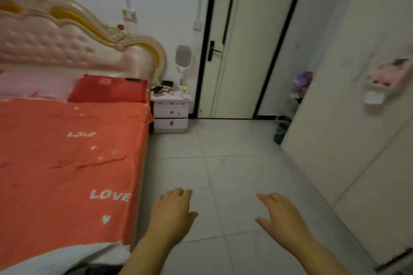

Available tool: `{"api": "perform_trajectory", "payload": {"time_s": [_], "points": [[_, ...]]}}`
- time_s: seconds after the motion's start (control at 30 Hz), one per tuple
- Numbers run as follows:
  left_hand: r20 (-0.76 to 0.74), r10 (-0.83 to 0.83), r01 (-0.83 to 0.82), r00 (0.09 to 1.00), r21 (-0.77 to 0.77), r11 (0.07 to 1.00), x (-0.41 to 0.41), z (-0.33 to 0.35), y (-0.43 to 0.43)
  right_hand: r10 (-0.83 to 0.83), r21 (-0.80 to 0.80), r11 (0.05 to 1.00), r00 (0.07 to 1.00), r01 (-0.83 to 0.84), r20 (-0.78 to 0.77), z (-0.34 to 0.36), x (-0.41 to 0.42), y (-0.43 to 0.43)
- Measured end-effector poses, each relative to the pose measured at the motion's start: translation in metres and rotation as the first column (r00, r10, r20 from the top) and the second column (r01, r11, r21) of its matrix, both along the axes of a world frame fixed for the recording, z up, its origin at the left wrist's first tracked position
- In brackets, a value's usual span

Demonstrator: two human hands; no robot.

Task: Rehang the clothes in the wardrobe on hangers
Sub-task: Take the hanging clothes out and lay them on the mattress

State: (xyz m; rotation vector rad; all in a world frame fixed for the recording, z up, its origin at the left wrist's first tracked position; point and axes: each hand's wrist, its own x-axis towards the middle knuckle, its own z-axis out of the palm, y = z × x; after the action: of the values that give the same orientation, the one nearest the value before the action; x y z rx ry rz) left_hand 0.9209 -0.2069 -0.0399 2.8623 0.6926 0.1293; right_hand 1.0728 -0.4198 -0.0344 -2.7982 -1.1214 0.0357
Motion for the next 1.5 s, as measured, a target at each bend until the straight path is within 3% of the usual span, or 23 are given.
{"api": "perform_trajectory", "payload": {"time_s": [0.13, 0.3, 0.63, 1.07, 1.33, 1.5], "points": [[0.011, -0.262, 0.262, 0.965, 0.015, 0.965, 0.084, 0.018, -0.101, -0.254, 0.047, 0.966, 0.967, 0.254, 0.008, 0.017, 0.029, -0.129], [0.016, -0.530, 0.528, 0.848, 0.055, 0.847, 0.173, 0.038, -0.251, -0.512, 0.089, 0.857, 0.859, 0.508, 0.023, 0.034, 0.052, -0.291], [0.055, -0.826, 0.822, 0.562, 0.082, 0.564, 0.288, 0.070, -0.526, -0.778, 0.111, 0.628, 0.626, 0.770, 0.059, 0.044, 0.069, -0.553], [0.161, -0.969, 0.956, 0.188, 0.195, 0.218, 0.441, 0.102, -0.740, -0.927, 0.152, 0.368, 0.349, 0.917, 0.140, 0.068, 0.161, -0.733], [0.229, -0.973, 0.963, 0.005, 0.261, 0.066, 0.556, 0.135, -0.852, -0.956, 0.156, 0.230, 0.194, 0.961, 0.219, 0.110, 0.241, -0.818], [0.276, -0.958, 0.957, -0.070, 0.289, 0.014, 0.609, 0.161, -0.927, -0.962, 0.234, 0.213, 0.162, 0.949, 0.221, 0.147, 0.282, -0.870]]}}
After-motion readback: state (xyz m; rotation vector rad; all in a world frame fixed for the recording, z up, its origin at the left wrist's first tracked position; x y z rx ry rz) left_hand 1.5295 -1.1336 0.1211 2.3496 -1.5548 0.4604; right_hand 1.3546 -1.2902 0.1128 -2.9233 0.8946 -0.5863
